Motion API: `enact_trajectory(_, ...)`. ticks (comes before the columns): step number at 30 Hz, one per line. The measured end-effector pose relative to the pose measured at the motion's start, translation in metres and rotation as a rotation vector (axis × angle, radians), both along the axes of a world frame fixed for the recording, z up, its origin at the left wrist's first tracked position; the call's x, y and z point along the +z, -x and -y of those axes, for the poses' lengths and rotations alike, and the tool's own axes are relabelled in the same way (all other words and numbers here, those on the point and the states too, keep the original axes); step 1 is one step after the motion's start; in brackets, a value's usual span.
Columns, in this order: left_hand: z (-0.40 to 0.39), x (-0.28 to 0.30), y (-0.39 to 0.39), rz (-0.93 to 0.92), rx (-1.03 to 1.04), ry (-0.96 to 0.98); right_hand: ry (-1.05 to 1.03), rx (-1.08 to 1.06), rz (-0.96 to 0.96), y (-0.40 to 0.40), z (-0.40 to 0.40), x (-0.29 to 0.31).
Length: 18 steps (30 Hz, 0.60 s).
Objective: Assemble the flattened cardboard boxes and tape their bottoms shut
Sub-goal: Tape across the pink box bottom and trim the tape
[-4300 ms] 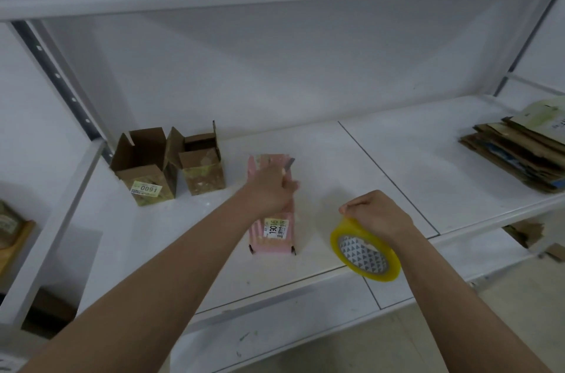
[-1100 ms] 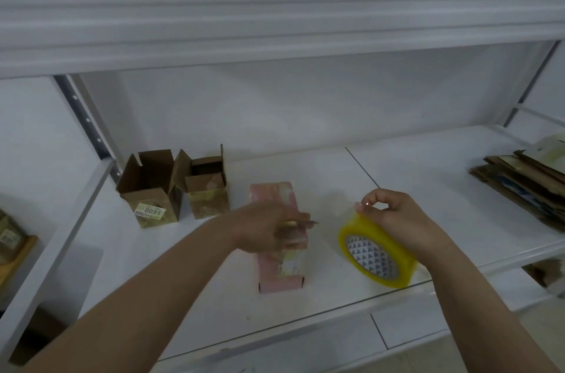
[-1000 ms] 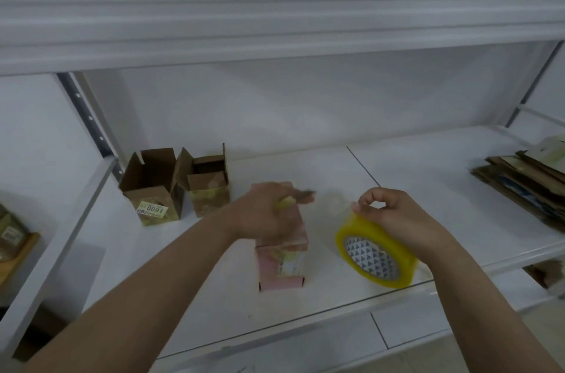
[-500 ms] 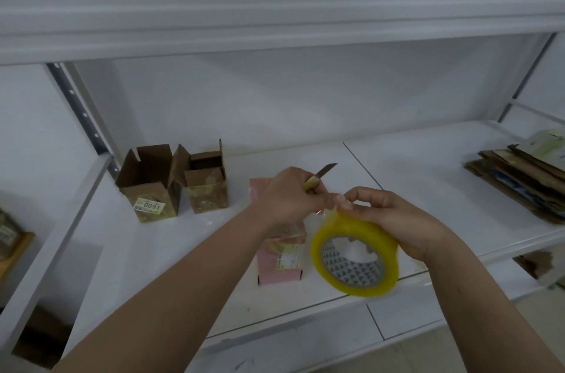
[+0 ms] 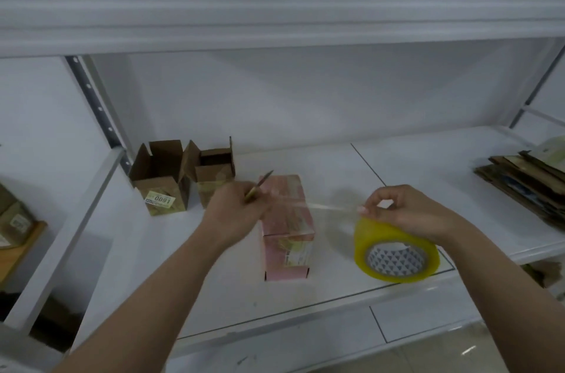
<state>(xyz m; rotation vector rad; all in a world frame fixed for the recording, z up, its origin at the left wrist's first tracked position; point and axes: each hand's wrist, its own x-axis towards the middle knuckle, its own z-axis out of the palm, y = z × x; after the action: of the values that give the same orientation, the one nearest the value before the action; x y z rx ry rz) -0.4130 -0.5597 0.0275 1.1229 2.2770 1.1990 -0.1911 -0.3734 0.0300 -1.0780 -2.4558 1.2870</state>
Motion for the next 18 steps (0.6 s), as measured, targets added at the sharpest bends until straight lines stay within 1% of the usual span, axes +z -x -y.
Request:
enact_trajectory(3,0.014,-0.024,-0.002,0.054,0.029,0.003,-0.047,0.029,0.038,0.008,0.004,-0.012)
enact_trajectory(9,0.024,-0.035,0.000,0.053,0.102,-0.020,-0.024,0.053,0.001,0.020,0.003,-0.020)
enact_trajectory(18,0.021,-0.052,0.001,-0.006,0.139,0.030,-0.278,0.040,0.224,0.039,-0.009,-0.033)
